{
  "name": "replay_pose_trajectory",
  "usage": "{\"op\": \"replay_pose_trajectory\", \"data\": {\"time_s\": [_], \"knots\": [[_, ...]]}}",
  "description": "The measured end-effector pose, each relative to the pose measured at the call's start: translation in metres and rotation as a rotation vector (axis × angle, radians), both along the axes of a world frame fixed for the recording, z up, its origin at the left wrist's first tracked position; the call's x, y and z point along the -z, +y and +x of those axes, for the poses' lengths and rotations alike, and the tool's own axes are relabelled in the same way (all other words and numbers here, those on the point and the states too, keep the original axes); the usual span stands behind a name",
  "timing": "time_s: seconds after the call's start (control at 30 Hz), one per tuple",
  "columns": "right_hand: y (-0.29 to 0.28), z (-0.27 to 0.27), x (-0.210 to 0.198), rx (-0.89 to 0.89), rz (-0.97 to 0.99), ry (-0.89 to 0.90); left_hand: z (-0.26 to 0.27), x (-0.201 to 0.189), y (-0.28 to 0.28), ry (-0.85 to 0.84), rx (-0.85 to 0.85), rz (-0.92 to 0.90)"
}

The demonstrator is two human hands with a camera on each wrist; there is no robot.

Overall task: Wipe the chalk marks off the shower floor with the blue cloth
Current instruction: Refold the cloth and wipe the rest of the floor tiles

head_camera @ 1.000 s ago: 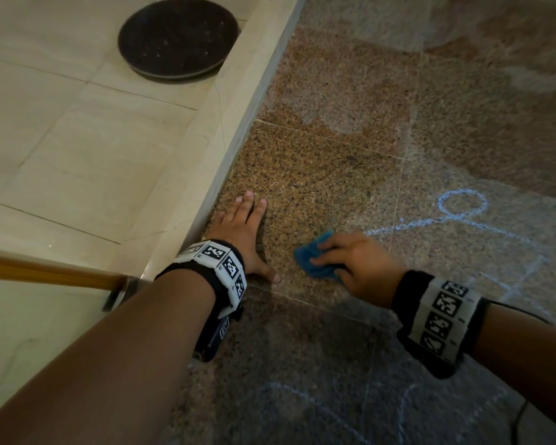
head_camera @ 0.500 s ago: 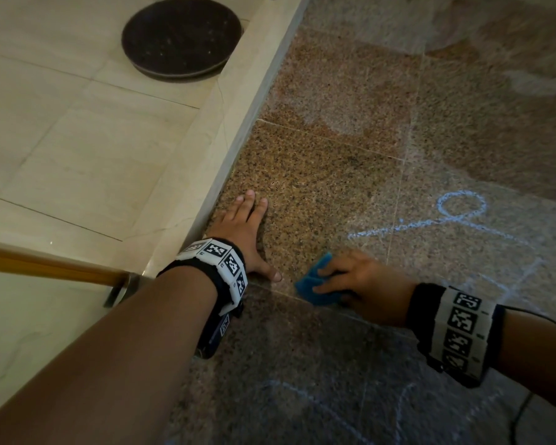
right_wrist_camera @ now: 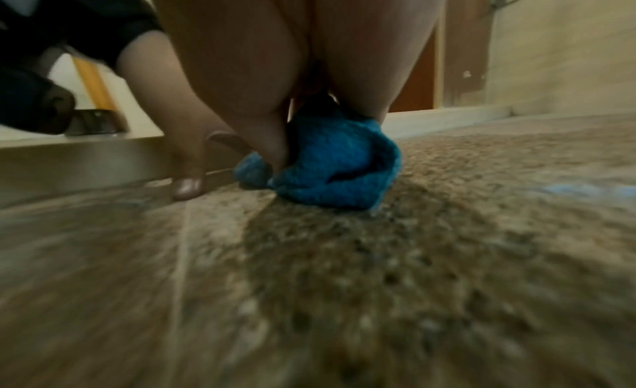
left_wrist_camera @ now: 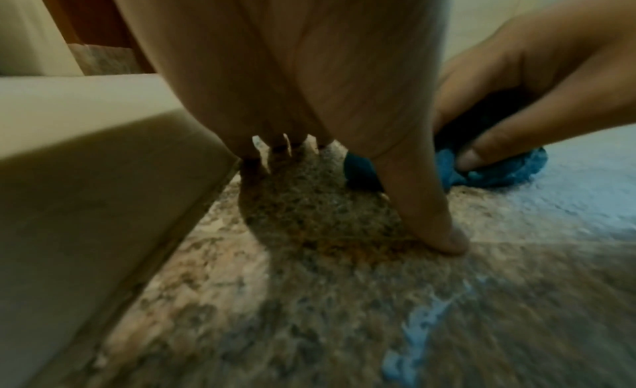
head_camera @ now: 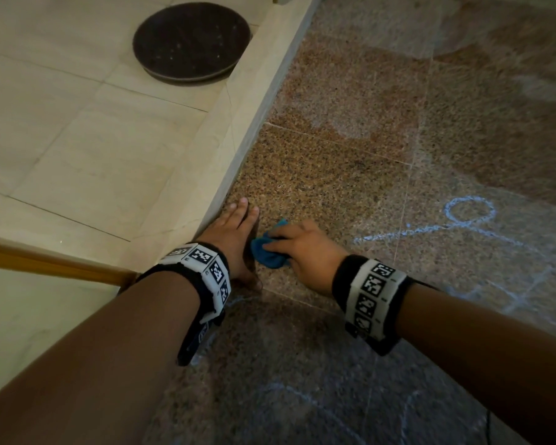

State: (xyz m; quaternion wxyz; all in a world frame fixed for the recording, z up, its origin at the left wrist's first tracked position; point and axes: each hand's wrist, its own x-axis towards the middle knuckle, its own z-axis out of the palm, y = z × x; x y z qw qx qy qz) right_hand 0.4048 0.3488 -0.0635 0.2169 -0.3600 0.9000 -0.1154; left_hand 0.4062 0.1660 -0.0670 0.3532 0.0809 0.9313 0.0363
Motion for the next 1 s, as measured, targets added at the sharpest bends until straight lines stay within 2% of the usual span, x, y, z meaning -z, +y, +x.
{"op": "replay_pose_trajectory", "data": {"time_s": [0.17, 0.27, 0.33, 0.4, 0.47, 0.5, 0.57, 0.63, 0.7, 0.77, 0.87, 0.9, 0.93, 1.0], "knots": [[0.023, 0.019, 0.005, -0.227, -0.103, -0.06, 0.0, 0.003, -0.001, 0.032, 0.002, 0.002], [0.053, 0.015, 0.009, -0.32, -0.075, -0.079, 0.001, 0.001, -0.001, 0.015, 0.011, 0.003], [0.069, -0.006, 0.013, -0.192, -0.136, 0.01, 0.001, 0.0, -0.001, 0.005, 0.007, 0.005], [0.081, -0.031, 0.014, 0.089, -0.178, 0.08, 0.0, -0.001, -0.001, -0.001, 0.004, 0.007], [0.083, -0.043, 0.013, 0.291, -0.112, 0.094, -0.001, -0.003, 0.001, -0.001, 0.008, -0.003], [0.08, -0.04, 0.014, 0.302, -0.035, 0.082, -0.002, -0.004, 0.002, -0.005, 0.007, -0.01], [0.071, -0.021, 0.012, 0.169, 0.053, 0.048, -0.004, -0.006, 0.007, -0.018, -0.02, -0.015], [0.067, 0.0, 0.01, -0.001, -0.012, 0.005, -0.005, -0.008, 0.014, -0.012, -0.061, -0.003], [0.072, -0.007, 0.005, -0.068, -0.049, -0.011, -0.007, -0.01, 0.024, 0.03, -0.044, 0.006], [0.081, -0.033, 0.007, 0.019, -0.038, 0.024, -0.014, -0.012, 0.036, 0.073, 0.003, 0.008], [0.089, -0.058, 0.012, 0.376, -0.045, 0.064, -0.029, -0.016, 0.057, 0.073, -0.002, 0.041], [0.088, -0.058, 0.013, 0.447, -0.033, 0.07, -0.033, -0.016, 0.063, 0.068, -0.009, 0.05], [0.085, -0.054, 0.014, 0.442, 0.005, 0.076, -0.037, -0.017, 0.069, 0.064, -0.014, 0.053], [0.081, -0.041, 0.013, 0.281, 0.057, 0.062, -0.042, -0.016, 0.079, 0.053, -0.015, 0.042]]}}
